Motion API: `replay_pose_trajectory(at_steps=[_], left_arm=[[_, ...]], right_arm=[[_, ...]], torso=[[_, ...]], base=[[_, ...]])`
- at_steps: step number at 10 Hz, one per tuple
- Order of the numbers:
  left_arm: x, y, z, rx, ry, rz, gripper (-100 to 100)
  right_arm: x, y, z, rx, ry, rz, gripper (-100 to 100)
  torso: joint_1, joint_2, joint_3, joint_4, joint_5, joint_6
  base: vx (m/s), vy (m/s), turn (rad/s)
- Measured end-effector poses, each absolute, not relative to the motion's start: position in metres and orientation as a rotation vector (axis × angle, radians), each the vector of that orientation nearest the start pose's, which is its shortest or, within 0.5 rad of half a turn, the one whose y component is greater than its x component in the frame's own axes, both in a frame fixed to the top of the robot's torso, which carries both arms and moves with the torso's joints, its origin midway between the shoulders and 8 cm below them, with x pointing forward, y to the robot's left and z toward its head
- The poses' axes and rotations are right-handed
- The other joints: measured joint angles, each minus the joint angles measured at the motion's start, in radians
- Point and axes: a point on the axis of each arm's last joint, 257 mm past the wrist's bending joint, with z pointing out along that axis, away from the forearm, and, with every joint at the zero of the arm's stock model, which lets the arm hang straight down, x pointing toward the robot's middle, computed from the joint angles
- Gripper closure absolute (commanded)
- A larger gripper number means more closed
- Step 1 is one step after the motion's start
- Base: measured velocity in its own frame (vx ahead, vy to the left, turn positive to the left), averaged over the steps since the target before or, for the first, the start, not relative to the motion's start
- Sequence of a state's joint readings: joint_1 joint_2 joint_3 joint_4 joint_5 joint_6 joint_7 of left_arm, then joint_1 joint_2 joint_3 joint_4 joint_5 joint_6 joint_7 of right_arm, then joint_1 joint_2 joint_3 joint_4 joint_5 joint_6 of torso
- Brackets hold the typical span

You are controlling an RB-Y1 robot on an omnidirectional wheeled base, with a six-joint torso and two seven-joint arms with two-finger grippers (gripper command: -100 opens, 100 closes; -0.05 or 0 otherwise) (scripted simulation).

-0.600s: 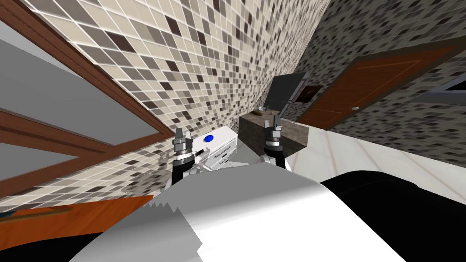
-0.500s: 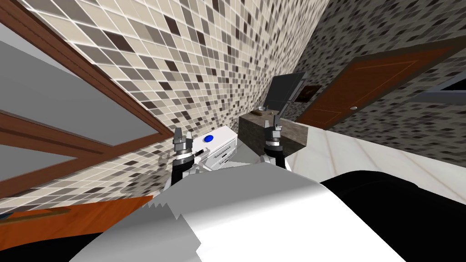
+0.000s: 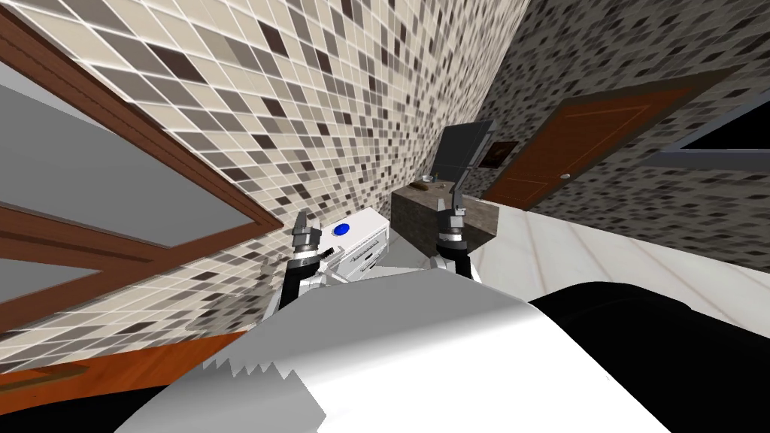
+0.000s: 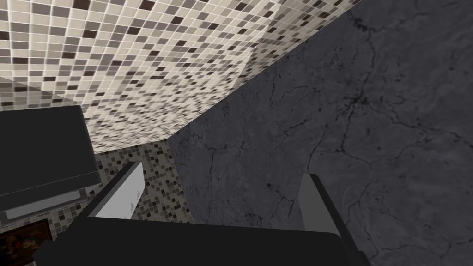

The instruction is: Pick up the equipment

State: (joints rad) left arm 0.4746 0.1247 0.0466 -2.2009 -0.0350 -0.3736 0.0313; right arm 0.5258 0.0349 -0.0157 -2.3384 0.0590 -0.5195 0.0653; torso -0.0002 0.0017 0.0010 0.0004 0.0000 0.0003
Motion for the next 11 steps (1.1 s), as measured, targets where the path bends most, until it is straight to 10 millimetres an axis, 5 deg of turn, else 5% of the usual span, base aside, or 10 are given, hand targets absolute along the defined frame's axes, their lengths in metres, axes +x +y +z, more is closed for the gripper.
replay_pose_trajectory(at_steps=[11], left_arm=[[0.435, 0.335, -0.090, -1.013, 0.966, -1.250, -100]], right_arm=[[0.326, -0.280, 0.046, 0.575, 0.595, 1.188, 0]], torso=[[0.000, 0.001, 0.000, 0.000, 0.000, 0.000]], base=[[-0.035, -0.007, -0.095]])
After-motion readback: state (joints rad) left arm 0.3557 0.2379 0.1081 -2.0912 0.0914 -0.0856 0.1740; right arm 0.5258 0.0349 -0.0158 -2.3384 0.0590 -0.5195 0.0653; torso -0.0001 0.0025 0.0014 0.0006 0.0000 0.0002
